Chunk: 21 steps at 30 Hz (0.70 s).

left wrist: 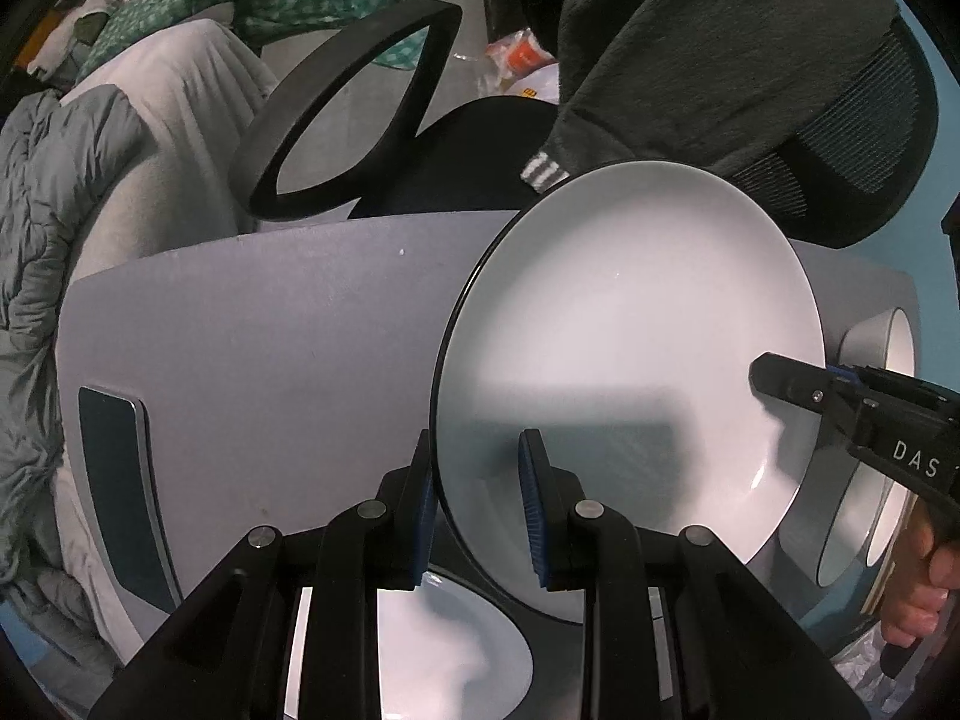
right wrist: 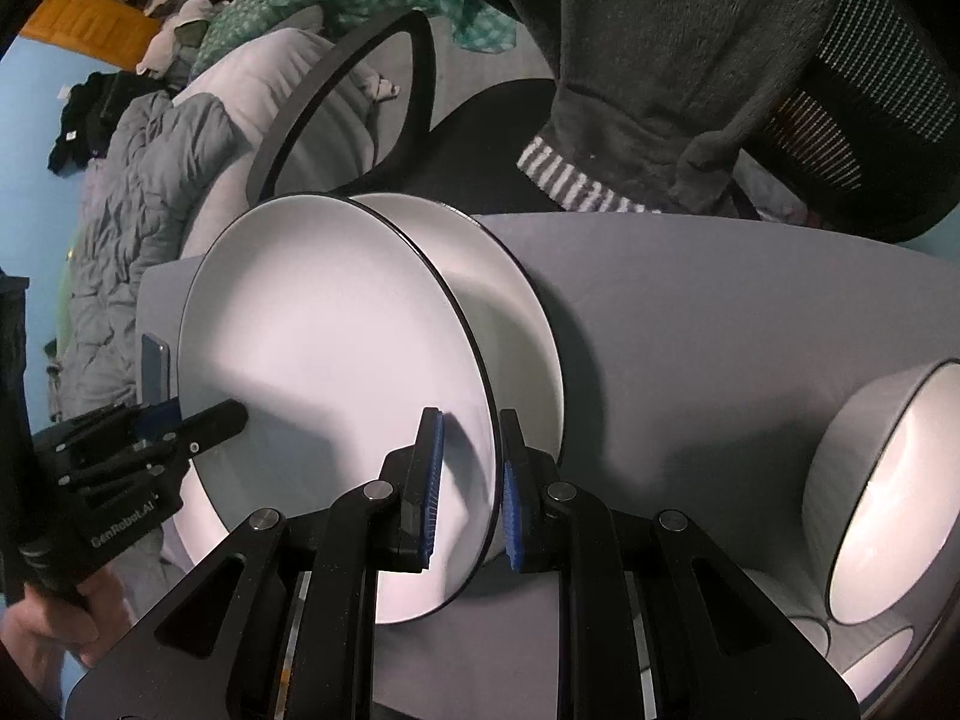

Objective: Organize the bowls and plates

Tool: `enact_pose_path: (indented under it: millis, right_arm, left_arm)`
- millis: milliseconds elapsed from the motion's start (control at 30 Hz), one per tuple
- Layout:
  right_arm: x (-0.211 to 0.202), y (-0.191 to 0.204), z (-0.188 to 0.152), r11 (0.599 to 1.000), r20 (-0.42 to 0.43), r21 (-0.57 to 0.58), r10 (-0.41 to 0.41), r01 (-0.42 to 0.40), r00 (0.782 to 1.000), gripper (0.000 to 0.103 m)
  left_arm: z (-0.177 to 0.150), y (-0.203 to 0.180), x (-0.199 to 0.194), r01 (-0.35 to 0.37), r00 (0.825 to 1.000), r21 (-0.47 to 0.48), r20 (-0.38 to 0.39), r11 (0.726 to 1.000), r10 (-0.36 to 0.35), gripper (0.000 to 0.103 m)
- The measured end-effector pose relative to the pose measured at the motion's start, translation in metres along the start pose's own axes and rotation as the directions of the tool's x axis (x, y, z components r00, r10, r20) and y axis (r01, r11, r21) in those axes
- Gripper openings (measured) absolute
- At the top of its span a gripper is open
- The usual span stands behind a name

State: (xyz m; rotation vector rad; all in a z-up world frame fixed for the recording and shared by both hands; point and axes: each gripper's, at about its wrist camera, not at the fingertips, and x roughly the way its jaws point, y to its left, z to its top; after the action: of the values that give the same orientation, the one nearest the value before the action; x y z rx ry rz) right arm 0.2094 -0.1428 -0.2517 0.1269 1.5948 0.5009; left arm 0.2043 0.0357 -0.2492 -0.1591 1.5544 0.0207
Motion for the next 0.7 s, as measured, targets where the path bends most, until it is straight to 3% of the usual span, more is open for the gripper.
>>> enact_pose_path:
  millis: [400,567,700]
  right_arm:
    - [0.008,-0.010,0.011,1.000,-0.029,0.018,-0.014,0.014,0.999,0.018]
    - [0.008,-0.007,0.015,0.999,-0.057,0.026,-0.033,0.034,0.998,0.028]
    - [0.007,-0.005,0.016,0.999,-0.070,0.021,-0.048,0.050,0.996,0.030]
  left_arm:
    - [0.004,-0.007,0.008,-0.022,0.999,0.025,-0.029,0.999,0.022,0.025]
    - [0.004,-0.011,0.009,-0.026,0.999,0.045,-0.028,0.999,0.028,0.025]
    - [0.003,-0.010,0.010,-0.023,0.999,0.044,-0.035,0.999,0.024,0.025]
